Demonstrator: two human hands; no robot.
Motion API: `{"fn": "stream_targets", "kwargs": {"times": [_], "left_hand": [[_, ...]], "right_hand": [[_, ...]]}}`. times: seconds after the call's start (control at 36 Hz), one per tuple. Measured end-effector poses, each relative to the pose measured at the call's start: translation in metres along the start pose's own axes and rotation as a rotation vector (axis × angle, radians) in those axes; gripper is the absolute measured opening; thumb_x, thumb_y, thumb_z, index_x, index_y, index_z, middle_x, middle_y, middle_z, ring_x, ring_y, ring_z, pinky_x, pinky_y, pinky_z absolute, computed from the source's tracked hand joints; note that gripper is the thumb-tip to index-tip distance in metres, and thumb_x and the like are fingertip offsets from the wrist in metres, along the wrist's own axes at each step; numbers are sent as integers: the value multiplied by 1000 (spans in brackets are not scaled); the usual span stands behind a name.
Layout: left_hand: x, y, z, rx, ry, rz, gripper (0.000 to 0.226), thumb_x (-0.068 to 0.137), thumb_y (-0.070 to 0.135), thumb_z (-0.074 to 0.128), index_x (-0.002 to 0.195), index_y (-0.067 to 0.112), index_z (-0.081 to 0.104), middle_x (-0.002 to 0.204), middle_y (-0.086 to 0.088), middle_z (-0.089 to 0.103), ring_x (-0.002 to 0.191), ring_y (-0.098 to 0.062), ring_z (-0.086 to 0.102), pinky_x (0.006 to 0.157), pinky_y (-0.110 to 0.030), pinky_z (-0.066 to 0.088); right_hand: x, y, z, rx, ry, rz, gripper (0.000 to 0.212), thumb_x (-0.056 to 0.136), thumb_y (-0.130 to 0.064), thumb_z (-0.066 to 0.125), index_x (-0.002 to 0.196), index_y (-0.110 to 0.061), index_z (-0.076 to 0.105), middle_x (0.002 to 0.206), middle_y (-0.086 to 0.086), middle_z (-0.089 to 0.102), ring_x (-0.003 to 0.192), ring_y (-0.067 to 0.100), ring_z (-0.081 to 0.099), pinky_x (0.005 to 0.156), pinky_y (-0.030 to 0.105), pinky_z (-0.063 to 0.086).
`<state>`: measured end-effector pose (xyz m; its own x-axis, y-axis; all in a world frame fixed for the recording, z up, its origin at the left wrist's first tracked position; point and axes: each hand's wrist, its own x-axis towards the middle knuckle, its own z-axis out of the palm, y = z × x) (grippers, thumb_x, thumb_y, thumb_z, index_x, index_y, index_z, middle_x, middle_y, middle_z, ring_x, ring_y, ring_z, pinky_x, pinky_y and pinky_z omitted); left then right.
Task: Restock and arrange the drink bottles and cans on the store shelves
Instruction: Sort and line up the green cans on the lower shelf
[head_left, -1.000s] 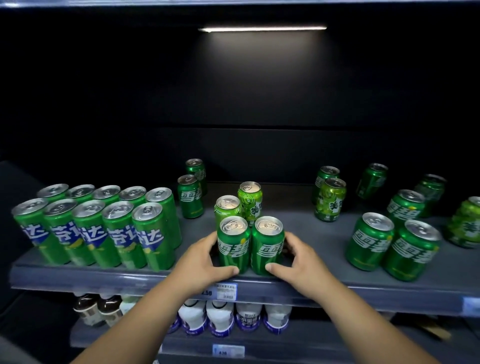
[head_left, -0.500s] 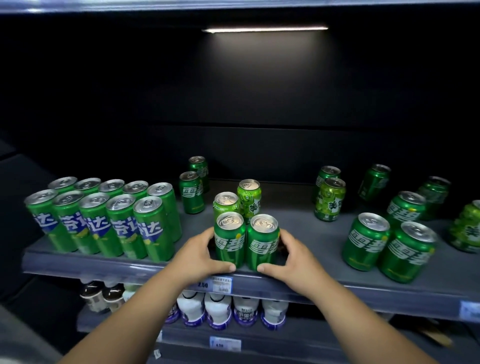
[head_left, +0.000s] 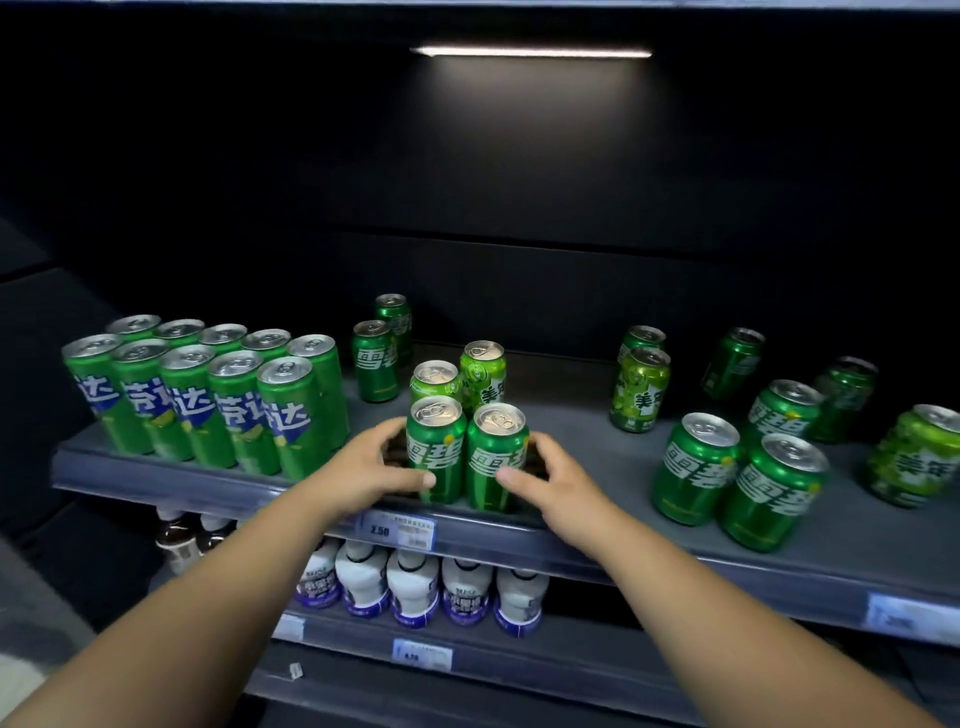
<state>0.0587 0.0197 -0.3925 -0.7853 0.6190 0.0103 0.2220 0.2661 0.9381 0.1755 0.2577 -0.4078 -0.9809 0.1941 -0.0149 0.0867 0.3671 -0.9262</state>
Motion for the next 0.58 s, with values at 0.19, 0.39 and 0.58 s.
{"fn": "stream_targets", "kwargs": {"times": [0.19, 0.39, 0.58], "left_hand": [[12, 23, -11, -92, 213, 43, 66, 60, 35, 92, 115, 30, 57, 119, -6, 62, 104, -17, 66, 90, -30, 54], [50, 56, -21, -50, 290, 139, 48, 77, 26, 84, 118, 22, 61, 118, -3, 64, 107, -17, 63, 93, -30, 51], [85, 58, -26, 223, 180, 43, 45, 76, 22, 83, 116, 26, 63, 114, 5, 67, 107, -14, 64, 98, -37, 52]], "right_hand": [[32, -35, -26, 105, 121, -45, 21, 96, -36, 65, 115, -27, 63, 109, -7, 66, 101, 10, 60, 84, 25, 43], [81, -75, -37, -113, 141, -107, 40, 85, -23, 80, 120, -24, 60, 105, -11, 60, 92, 6, 58, 74, 23, 48], [122, -83, -22, -425, 33, -85, 70, 75, -22, 85, 137, -29, 53, 132, 1, 59, 113, 19, 62, 96, 36, 54]]}}
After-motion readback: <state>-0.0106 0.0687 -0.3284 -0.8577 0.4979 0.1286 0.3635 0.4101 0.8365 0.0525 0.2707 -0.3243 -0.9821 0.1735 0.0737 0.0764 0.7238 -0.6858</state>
